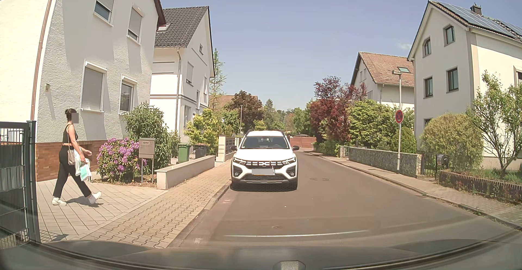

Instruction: Follow the waypoints while adhering to traffic rules and regulations

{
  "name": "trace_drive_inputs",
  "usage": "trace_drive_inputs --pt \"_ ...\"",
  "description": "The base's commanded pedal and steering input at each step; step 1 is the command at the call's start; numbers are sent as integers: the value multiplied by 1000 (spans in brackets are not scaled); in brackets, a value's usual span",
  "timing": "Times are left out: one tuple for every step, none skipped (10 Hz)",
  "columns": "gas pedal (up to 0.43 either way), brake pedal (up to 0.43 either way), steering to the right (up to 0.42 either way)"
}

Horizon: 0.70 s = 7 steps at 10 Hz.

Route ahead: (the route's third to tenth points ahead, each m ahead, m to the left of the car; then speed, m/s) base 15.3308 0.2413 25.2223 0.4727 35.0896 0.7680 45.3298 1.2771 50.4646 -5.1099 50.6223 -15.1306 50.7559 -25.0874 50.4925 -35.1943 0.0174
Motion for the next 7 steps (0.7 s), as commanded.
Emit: trace_drive_inputs --pt "0 311 -6" --pt "0 311 -6" --pt "0 311 -6" --pt "0 311 -6" --pt "0 311 -6" --pt "0 305 -6" --pt "0 305 -6"
